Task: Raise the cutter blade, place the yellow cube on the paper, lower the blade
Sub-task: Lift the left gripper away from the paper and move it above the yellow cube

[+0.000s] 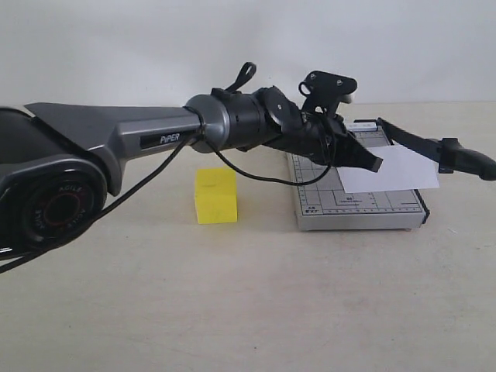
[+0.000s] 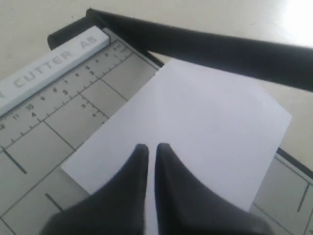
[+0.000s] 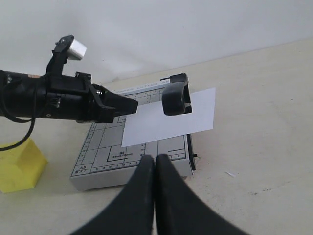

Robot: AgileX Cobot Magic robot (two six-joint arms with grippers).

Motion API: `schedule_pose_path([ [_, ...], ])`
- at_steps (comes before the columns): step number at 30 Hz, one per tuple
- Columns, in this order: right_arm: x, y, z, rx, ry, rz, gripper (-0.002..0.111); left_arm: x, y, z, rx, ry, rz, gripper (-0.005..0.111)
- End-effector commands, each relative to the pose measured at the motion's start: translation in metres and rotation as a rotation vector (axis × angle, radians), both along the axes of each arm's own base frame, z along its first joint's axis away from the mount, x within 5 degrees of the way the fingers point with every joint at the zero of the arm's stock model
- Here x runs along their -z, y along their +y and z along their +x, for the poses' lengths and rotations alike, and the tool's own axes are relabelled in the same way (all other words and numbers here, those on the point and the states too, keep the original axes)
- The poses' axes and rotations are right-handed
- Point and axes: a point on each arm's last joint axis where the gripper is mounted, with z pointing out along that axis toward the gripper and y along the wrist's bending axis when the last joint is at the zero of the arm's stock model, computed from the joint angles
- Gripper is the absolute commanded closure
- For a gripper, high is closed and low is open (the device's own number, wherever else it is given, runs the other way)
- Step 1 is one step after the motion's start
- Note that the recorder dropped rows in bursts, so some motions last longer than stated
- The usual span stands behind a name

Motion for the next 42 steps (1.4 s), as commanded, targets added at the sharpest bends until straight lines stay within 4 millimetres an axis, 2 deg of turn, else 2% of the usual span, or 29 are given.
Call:
schedule_pose_path([
  [1,0.000,0.000,0.000,0.001,-0.010,-0.008,0.107,-0.030,0.001,0.000,0.003,-0.049,-0.034,0.084],
  [3,0.000,0.000,0.000,0.001,-0.010,-0.008,0.107,-0.041,0.002,-0.003,0.018,-0.049,-0.041,0.070],
  [6,0.000,0.000,0.000,0.001,-0.010,-0.008,0.107,-0.064,0.004,-0.009,0.050,-0.035,-0.058,0.057],
  [12,0.000,0.000,0.000,0.001,-0.010,-0.008,0.107,-0.119,0.018,-0.020,0.096,-0.064,-0.038,0.065],
  [16,0.000,0.000,0.000,0.001,-0.010,-0.008,0.107,-0.147,0.045,-0.021,0.036,-0.014,0.045,0.067],
  [20,0.000,0.000,0.000,0.001,-0.010,-0.008,0.107,-0.161,0.083,-0.020,-0.072,0.030,0.247,0.066],
  [24,0.000,0.000,0.000,0.001,-0.010,-0.008,0.107,-0.175,0.121,-0.021,-0.237,0.092,0.354,0.059],
  [28,0.000,0.000,0.000,0.001,-0.010,-0.008,0.107,-0.178,0.144,-0.022,-0.387,0.151,0.429,0.048],
  [32,0.000,0.000,0.000,0.001,-0.010,-0.008,0.107,-0.173,0.151,-0.021,-0.501,0.217,0.437,0.035],
  [36,0.000,0.000,0.000,0.001,-0.010,-0.008,0.107,-0.165,0.151,-0.019,-0.604,0.293,0.405,0.034],
  [42,0.000,0.000,0.000,0.001,-0.010,-0.008,0.107,-0.136,0.144,-0.016,-0.714,0.439,0.404,0.034],
])
